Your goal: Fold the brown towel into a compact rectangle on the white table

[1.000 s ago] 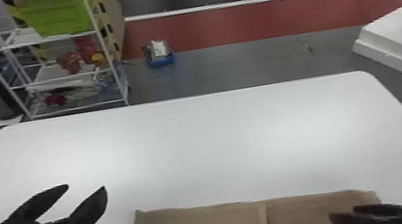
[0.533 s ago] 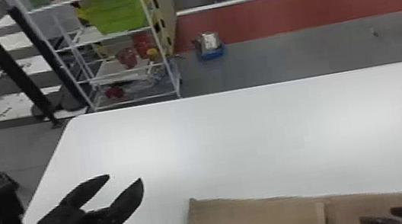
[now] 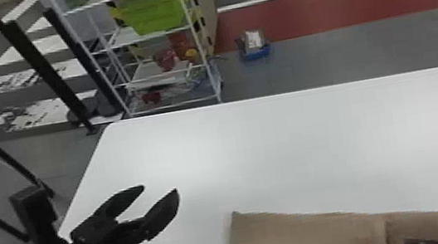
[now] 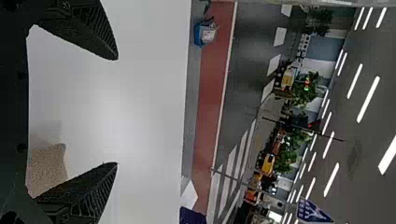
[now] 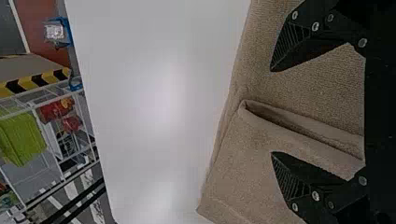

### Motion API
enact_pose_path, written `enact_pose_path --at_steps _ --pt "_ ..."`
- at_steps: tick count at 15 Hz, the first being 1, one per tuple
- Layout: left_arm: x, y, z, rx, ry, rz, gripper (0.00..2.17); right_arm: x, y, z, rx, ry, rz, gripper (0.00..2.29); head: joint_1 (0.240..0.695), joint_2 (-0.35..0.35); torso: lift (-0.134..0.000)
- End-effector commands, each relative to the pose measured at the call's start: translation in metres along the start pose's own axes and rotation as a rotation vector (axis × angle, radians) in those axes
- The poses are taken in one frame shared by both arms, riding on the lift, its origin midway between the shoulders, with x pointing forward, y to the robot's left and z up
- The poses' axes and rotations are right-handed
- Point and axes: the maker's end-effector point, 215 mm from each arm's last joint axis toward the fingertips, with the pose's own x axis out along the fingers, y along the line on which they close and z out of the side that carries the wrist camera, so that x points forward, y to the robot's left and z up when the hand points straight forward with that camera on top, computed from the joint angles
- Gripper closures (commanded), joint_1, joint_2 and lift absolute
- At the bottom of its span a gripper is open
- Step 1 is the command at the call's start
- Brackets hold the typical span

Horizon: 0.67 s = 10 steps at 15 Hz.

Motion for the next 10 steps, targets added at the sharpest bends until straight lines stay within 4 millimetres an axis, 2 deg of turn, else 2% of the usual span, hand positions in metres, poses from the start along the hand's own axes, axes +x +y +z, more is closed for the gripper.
enact_pose_path --at_steps 1,5,10 --pt "-0.001 0.003 0.0 -0.012 0.003 0.007 0.08 0.0 -0.001 -0.028 0.04 0.052 0.001 0.28 0.695 0.269 -0.124" --pt "0.001 0.002 -0.001 -0.021 0.003 0.0 0.08 -0.003 0.005 -0.07 0.095 0.112 0.007 0.28 0.695 0.28 -0.124" --pt "0.0 0.004 -0.004 -0.031 0.006 -0.007 0.09 -0.001 0.016 -0.084 0.1 0.14 0.028 0.28 0.695 0.311 -0.124"
